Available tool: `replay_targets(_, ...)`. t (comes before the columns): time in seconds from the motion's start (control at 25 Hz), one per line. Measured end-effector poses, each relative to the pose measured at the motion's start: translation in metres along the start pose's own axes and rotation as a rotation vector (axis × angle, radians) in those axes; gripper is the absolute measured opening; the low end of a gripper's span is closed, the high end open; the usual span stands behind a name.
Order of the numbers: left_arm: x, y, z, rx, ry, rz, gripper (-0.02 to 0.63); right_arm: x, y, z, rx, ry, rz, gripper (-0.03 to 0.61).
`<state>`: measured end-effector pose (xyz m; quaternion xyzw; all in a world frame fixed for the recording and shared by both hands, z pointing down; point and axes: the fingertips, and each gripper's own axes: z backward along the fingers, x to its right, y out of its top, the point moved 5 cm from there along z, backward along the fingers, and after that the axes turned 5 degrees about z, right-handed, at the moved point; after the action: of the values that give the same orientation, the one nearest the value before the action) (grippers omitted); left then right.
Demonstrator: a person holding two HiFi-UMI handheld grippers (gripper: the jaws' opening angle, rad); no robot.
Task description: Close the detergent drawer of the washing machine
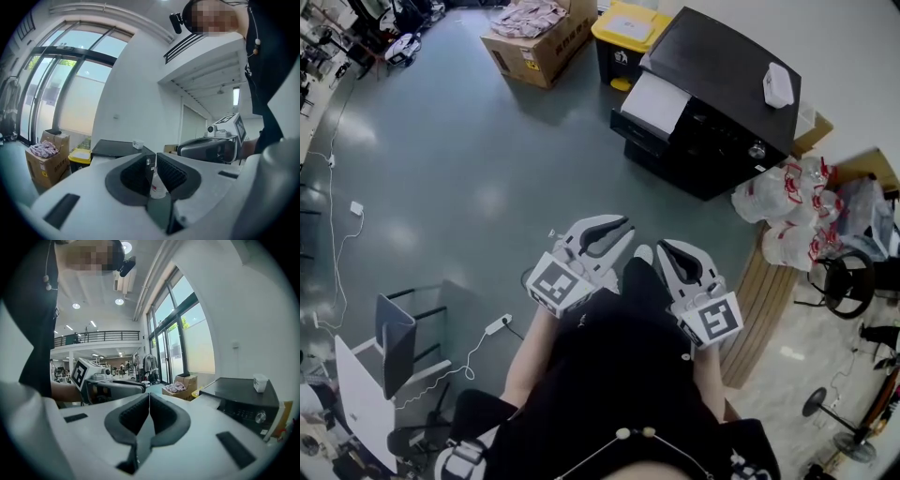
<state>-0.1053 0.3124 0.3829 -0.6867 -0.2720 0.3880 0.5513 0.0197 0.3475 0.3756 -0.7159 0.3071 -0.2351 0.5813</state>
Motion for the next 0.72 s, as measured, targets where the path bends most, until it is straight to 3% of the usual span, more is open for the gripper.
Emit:
replay_targets(0.08,-0.003,0.001,-0.003,-0.002,-0.002,0.001,0.074,0.006,0.001,-0.002,0.005,-0.013,-0.006,0.008)
replay_targets(0.44,-0.041,0.01,-0.042,-0.043,0.061,-0.11,0.074,0.059,0.009,-0.028,0.049,-0.029,0.017,0.027)
replay_targets(0.72,-0.09,0.016,-0.091,-0.051,0.084,-0.054,0.074,0.12,0.006,-0.066,0.024,0.018,0.053,0.078)
